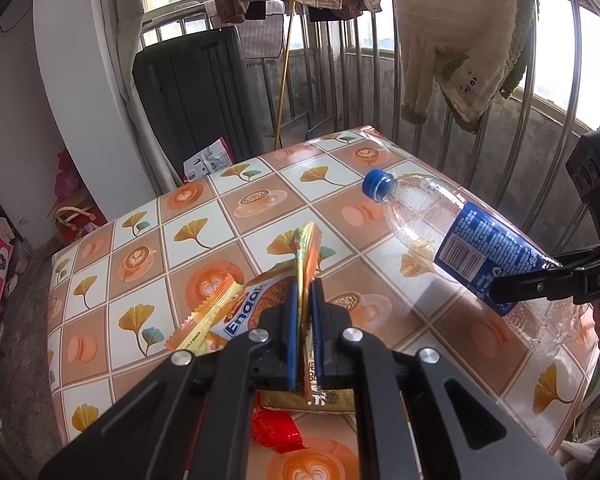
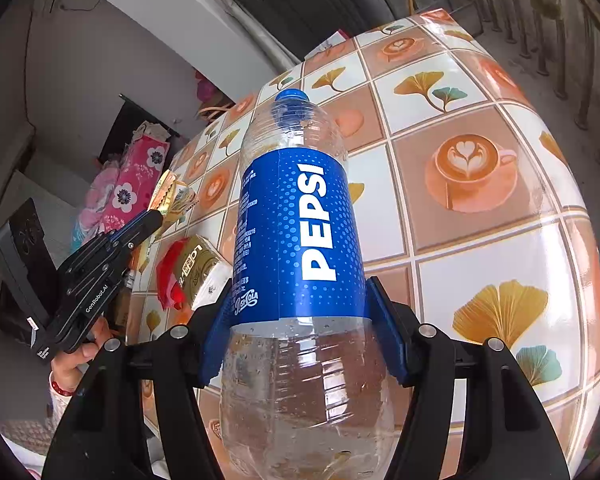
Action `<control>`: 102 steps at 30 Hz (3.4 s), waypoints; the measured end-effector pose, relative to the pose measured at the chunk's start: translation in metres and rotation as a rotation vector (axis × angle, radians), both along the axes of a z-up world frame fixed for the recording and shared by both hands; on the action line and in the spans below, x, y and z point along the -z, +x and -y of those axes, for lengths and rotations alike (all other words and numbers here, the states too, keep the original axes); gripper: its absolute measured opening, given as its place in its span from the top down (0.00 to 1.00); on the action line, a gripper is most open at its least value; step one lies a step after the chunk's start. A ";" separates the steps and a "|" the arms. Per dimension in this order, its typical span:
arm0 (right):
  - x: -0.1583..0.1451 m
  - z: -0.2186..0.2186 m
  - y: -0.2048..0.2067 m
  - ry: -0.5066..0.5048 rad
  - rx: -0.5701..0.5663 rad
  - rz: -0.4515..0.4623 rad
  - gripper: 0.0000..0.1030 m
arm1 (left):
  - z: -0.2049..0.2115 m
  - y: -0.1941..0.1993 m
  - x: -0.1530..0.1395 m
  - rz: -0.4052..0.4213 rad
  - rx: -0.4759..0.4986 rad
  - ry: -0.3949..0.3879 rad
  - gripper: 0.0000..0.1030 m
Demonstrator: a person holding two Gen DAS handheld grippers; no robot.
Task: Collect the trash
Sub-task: 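Carry the snack bag and Pepsi bottle to the blue wastebasket and open both tools, then move both tools back from the wastebasket to the table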
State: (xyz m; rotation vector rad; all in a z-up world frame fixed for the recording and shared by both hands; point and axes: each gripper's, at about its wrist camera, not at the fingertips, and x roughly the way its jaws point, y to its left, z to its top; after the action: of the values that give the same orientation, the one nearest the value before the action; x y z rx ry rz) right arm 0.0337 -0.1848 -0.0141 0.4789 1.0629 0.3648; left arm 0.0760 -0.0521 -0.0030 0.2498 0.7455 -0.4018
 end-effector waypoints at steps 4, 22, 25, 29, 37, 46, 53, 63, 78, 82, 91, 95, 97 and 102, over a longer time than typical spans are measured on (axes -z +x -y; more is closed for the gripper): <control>-0.002 0.004 -0.003 0.004 0.003 0.010 0.42 | 0.001 -0.005 -0.004 0.020 0.003 0.012 0.95; -0.014 0.024 -0.024 0.040 0.033 0.071 0.42 | 0.017 -0.019 -0.032 0.119 0.031 0.041 0.95; -0.020 0.032 -0.027 0.055 0.056 0.086 0.42 | 0.028 -0.021 -0.038 0.129 0.050 0.033 0.95; -0.034 0.055 -0.036 0.067 0.118 0.134 0.42 | 0.052 -0.015 -0.052 0.119 0.116 -0.034 0.95; -0.081 0.145 -0.088 0.033 0.464 0.306 0.42 | 0.135 0.039 -0.072 -0.017 0.391 -0.261 0.95; -0.015 0.249 -0.156 0.156 0.928 0.175 0.42 | 0.305 0.066 0.000 -0.526 0.597 -0.369 0.94; 0.097 0.294 -0.184 0.440 1.153 -0.061 0.42 | 0.403 0.064 0.075 -0.723 0.610 -0.236 0.92; 0.179 0.373 -0.201 0.441 1.508 -0.170 0.29 | 0.472 0.100 0.117 -0.807 0.548 -0.215 0.53; 0.134 0.352 -0.188 0.181 1.405 -0.032 0.29 | 0.369 0.105 0.016 -0.608 0.531 -0.361 0.44; 0.082 0.327 -0.158 0.043 1.277 0.097 0.29 | 0.295 0.107 -0.039 -0.464 0.500 -0.411 0.37; -0.008 0.221 -0.053 0.009 0.731 0.292 0.28 | 0.109 0.083 -0.071 -0.199 0.346 -0.367 0.30; -0.012 0.162 -0.014 0.052 0.500 0.263 0.28 | 0.002 0.080 -0.062 -0.141 0.121 -0.354 0.30; -0.014 0.123 0.001 0.061 0.369 0.250 0.28 | -0.051 0.071 -0.050 -0.117 0.010 -0.341 0.30; -0.005 0.019 0.029 0.061 0.018 0.207 0.27 | -0.125 0.052 -0.015 -0.142 -0.172 -0.311 0.30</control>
State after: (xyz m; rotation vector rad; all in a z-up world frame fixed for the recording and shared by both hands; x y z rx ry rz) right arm 0.0626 -0.2042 -0.0089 0.4931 0.8481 0.4225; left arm 0.1275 0.0730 0.0124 -0.1359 0.8247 -0.3690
